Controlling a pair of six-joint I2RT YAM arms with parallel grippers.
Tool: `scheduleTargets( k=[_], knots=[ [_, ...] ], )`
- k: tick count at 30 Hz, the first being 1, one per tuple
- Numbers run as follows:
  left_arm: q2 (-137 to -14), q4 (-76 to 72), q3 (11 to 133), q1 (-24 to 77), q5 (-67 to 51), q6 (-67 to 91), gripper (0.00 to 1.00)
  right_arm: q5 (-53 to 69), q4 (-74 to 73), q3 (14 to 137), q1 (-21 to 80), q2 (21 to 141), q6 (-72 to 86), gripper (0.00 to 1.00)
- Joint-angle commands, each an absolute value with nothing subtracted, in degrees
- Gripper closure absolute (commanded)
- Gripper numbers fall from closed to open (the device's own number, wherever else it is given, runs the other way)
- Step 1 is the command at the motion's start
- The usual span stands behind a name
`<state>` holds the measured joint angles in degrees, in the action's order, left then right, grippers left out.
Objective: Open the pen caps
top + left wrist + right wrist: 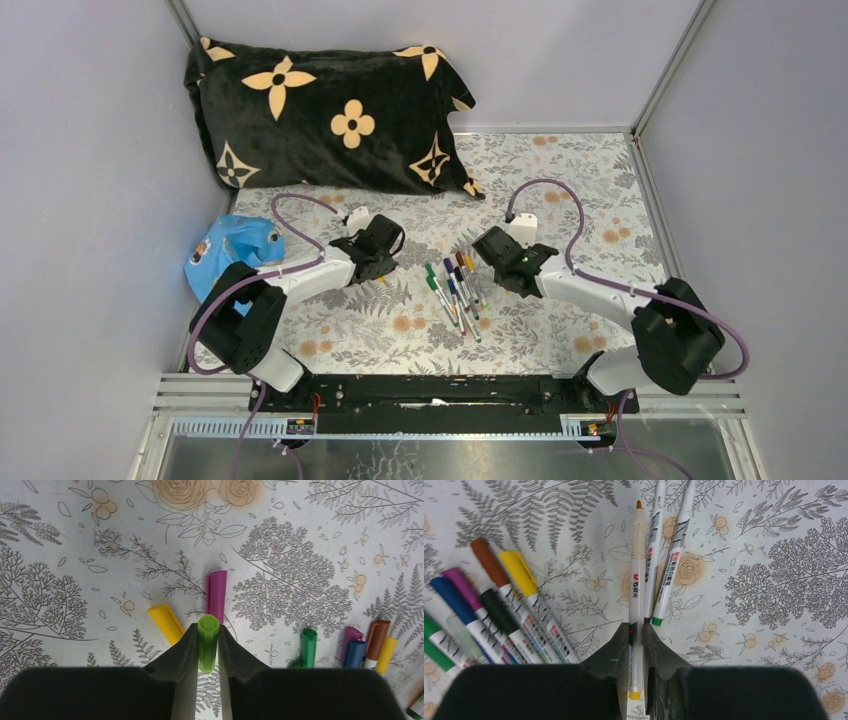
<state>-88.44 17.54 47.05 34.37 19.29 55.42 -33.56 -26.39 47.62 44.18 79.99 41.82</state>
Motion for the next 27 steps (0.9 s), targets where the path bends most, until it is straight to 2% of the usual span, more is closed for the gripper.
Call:
scheduleTargets(
  k=[1, 6, 9, 16, 18, 21, 24, 27],
  knots=[
    [-88.64, 18.07, 45.6, 34.54, 22.45, 54.73, 0.74, -32.7, -23.01, 49.65, 41.56, 83.12, 40.84, 1.0],
    [-88.07, 17.8, 45.17, 34.48, 22.87, 54.64, 0.58, -32.34, -21.12, 50.33, 40.15, 86.43, 39.68, 1.0],
    [-87.95, 17.9, 45.07, 34.5, 22.81, 54.78, 0.51, -31.68, -20.15, 50.78, 39.16, 88.3, 38.85, 1.0],
    [-86.23, 17.95, 44.72, 34.45, 22.94, 55.15, 0.51, -31.63, -19.61, 52.25, 38.16, 91.91, 38.14, 0.99],
    [-85.57, 17.94, 44.63, 34.48, 22.73, 55.19, 0.5, -31.57, -19.66, 52.64, 38.01, 92.74, 37.88, 0.93],
    [-84.81, 18.1, 44.83, 34.5, 22.07, 55.41, 0.5, -31.76, -20.58, 53.44, 37.89, 94.04, 37.75, 0.75],
    [-83.71, 18.19, 44.89, 34.54, 21.64, 55.55, 0.5, -31.85, -20.98, 53.7, 37.89, 93.56, 37.12, 0.63],
    [-82.88, 18.34, 44.83, 34.54, 21.14, 55.63, 0.49, -32.44, -21.54, 53.76, 37.92, 91.9, 35.83, 0.55]
  ],
)
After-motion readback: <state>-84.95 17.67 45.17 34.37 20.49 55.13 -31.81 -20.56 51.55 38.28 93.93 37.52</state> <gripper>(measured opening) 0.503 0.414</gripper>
